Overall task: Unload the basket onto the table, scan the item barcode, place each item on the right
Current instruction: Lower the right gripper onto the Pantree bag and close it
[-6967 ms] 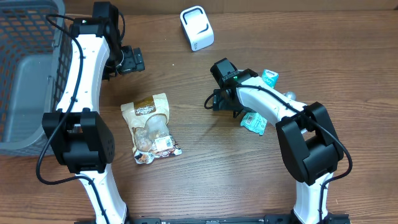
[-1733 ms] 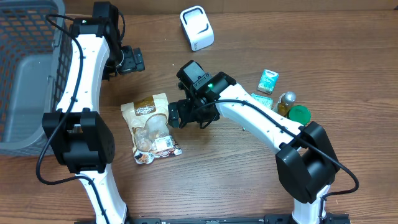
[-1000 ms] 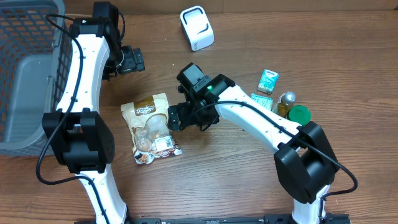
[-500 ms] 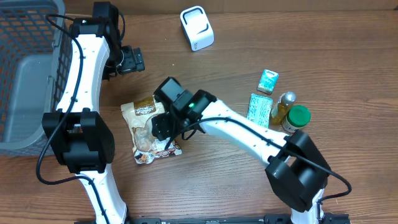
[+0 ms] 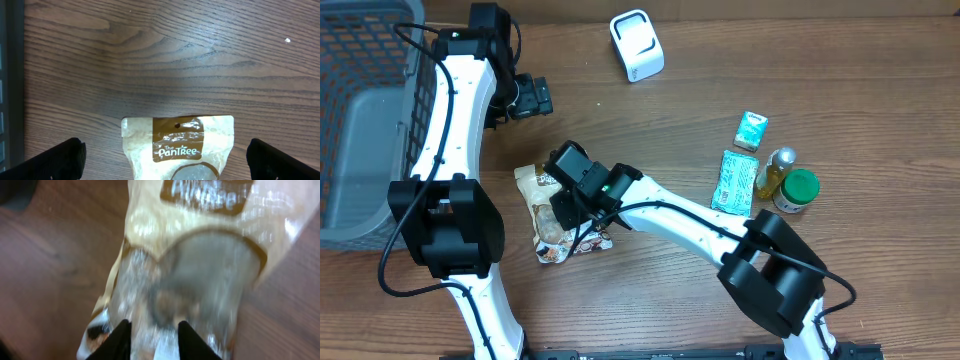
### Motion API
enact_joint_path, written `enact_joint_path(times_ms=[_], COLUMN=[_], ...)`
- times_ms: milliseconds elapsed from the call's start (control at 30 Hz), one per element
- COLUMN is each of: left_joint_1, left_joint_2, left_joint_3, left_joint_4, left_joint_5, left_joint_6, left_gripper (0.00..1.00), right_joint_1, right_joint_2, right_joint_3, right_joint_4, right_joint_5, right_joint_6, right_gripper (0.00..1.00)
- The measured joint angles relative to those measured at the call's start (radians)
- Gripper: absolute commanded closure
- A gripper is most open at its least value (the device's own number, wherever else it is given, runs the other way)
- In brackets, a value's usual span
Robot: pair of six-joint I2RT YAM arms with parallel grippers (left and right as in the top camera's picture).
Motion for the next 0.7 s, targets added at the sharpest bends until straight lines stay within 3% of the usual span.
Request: enact_joint_path(times_ms=[267,700], left_joint_1=[0.000,0.000], left_joint_2=[0.000,0.000], left_joint_3=[0.000,0.000], left_joint_4=[0.000,0.000], left_joint_5=[0.000,0.000], left_joint_6=[0.000,0.000], left_gripper=[0.00,0.01], right_joint_1=[0.000,0.000], right_joint_2=[0.026,0.026], right_joint_3=[-0.001,-0.001], right_joint_4=[0.103,0.107], right_joint_5=[0.068,0.111], right_joint_6=[-0.001,0.000], right_gripper=[0.77,0.76])
